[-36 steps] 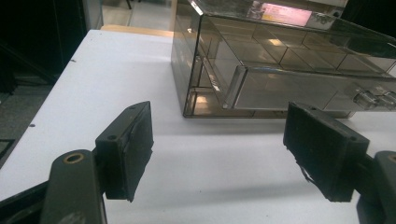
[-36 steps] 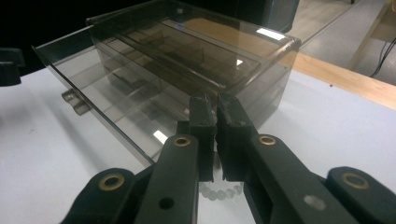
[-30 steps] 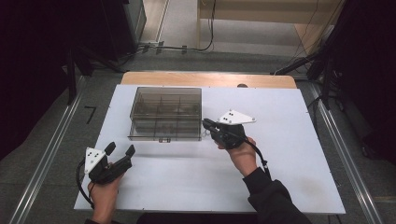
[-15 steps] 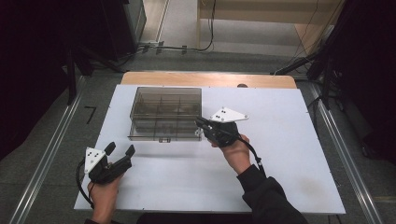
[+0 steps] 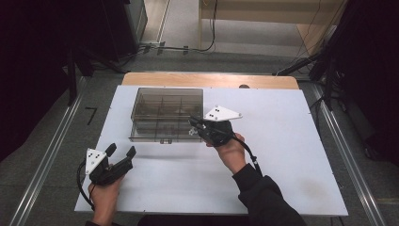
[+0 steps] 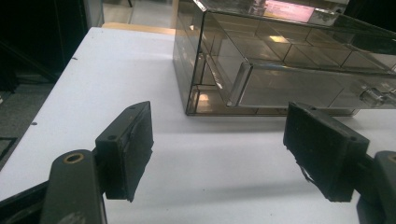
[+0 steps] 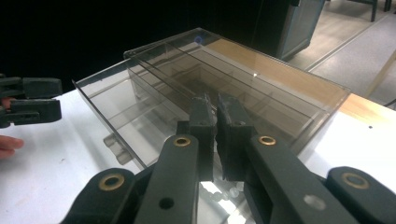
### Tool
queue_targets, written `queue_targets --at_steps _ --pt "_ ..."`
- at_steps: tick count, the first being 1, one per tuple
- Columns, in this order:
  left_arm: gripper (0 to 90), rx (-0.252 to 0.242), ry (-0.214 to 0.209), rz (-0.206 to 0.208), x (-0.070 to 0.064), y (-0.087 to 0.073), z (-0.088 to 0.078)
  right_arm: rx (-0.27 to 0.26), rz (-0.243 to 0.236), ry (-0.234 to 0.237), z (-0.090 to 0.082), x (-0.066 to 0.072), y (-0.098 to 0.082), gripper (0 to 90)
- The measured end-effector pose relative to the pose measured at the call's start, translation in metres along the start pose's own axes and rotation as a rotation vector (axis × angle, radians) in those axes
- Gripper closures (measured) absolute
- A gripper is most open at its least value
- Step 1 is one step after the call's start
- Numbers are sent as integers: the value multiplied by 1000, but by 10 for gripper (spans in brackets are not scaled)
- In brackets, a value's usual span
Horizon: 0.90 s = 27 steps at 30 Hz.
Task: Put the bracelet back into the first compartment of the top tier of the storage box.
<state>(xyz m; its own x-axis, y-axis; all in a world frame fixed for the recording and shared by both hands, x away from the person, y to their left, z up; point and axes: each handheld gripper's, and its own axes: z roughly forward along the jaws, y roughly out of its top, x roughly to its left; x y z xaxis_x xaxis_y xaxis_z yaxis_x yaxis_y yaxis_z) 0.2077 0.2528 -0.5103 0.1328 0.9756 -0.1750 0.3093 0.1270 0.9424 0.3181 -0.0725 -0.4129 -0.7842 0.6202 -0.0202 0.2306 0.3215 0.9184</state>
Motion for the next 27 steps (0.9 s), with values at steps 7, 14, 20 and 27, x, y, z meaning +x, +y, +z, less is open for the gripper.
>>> queue_targets --at_steps 7,14,20,27 --pt "245 2 0 0 0 0 0 2 -7 18 8 7 4 834" --pt "245 3 -1 0 0 0 0 5 -10 31 15 13 8 834" --pt "245 3 -3 -1 0 0 1 10 -12 40 22 19 10 834" --pt "245 4 -5 -1 0 0 1 8 -22 54 30 26 14 834"
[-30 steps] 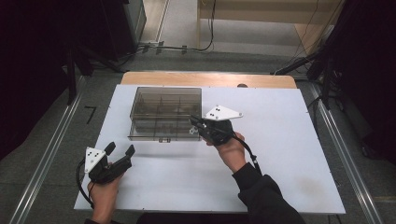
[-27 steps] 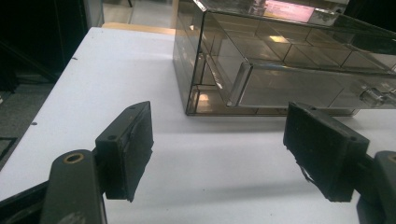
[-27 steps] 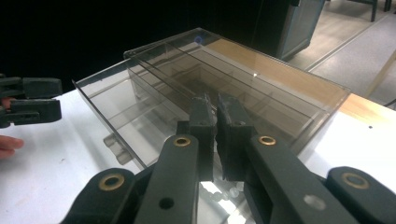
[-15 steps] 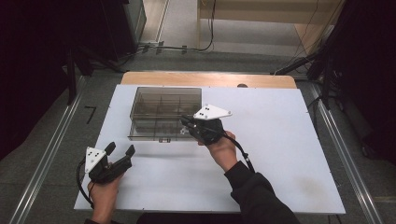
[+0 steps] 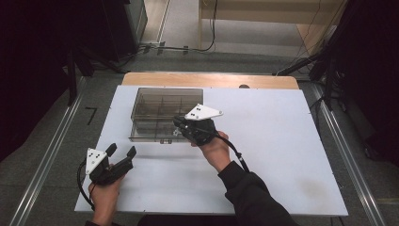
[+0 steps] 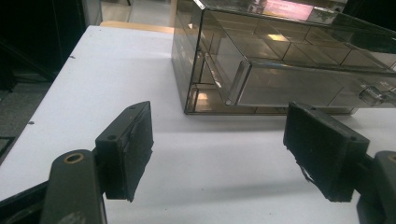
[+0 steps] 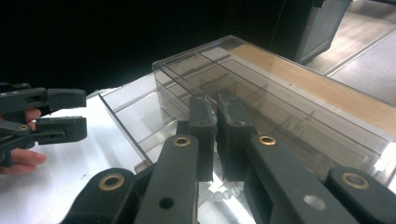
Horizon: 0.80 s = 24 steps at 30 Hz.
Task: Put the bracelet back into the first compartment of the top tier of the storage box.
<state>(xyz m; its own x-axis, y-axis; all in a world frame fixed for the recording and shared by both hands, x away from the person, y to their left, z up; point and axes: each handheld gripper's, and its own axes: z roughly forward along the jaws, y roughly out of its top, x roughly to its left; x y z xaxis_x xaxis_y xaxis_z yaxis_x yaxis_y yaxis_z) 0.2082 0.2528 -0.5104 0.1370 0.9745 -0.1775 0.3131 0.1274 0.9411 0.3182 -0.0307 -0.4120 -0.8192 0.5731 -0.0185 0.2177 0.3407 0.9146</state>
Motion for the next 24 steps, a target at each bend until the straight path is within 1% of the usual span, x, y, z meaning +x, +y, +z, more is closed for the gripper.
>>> queue_targets --at_steps 23,24 --pt "245 3 -6 -5 0 0 1 7 -17 35 23 18 9 834" --pt "245 3 -7 -4 0 0 1 6 -24 37 24 19 9 834"
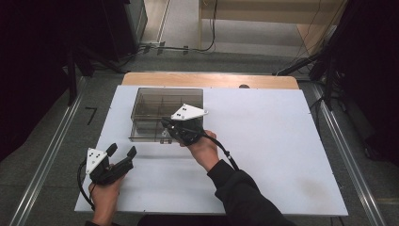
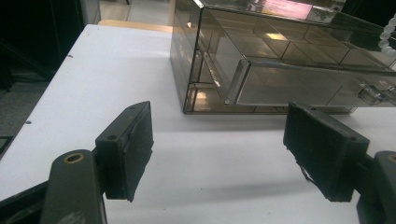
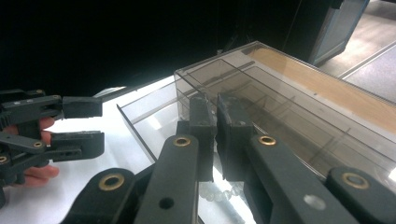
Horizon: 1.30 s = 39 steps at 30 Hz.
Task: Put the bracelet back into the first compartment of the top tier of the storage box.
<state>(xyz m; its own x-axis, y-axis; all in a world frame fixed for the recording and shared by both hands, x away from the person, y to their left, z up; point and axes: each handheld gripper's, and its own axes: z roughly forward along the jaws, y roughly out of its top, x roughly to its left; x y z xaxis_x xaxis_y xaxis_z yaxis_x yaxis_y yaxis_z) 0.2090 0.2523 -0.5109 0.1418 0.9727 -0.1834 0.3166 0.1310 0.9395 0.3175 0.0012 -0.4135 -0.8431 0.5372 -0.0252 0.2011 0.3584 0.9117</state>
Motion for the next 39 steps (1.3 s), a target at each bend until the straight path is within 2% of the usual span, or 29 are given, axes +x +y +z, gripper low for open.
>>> queue_targets --at_steps 29,39 --pt "245 12 -10 3 0 -1 4 30 -28 36 36 23 13 834" --pt "245 13 -11 1 0 -1 4 49 -36 30 48 26 17 834"
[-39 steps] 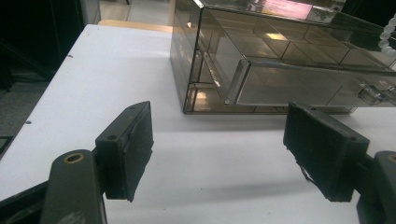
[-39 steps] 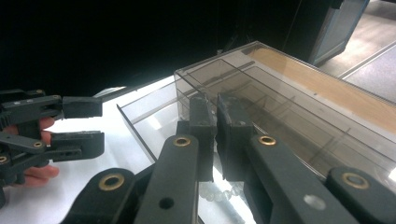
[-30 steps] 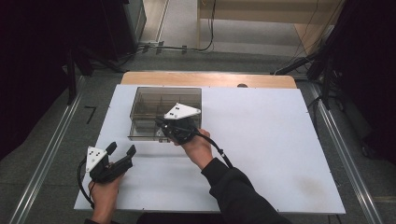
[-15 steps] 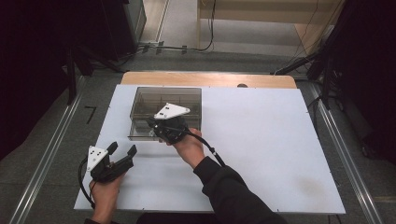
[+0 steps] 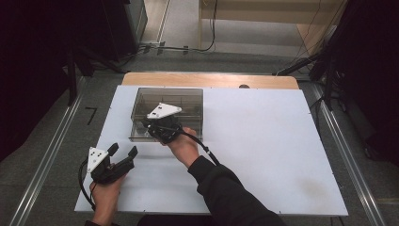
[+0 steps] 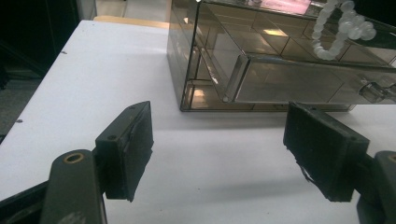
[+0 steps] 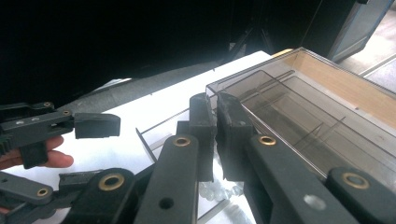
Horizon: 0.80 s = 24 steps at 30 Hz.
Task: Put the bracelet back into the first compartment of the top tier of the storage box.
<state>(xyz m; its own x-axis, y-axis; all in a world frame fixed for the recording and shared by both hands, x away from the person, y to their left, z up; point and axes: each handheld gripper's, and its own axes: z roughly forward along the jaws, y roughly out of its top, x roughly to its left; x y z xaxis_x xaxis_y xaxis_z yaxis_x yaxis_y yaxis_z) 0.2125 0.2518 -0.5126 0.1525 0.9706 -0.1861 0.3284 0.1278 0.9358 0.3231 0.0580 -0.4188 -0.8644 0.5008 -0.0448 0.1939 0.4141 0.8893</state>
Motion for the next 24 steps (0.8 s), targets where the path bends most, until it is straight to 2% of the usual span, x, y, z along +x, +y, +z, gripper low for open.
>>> queue_targets --at_steps 8,17,24 --pt "246 -1 -5 -1 0 0 0 45 -8 -27 12 2 2 833" --pt "245 -3 -7 -3 0 0 1 94 13 -33 22 1 -1 825" --pt "245 -1 -10 -2 -1 0 1 106 23 -31 23 1 0 732"
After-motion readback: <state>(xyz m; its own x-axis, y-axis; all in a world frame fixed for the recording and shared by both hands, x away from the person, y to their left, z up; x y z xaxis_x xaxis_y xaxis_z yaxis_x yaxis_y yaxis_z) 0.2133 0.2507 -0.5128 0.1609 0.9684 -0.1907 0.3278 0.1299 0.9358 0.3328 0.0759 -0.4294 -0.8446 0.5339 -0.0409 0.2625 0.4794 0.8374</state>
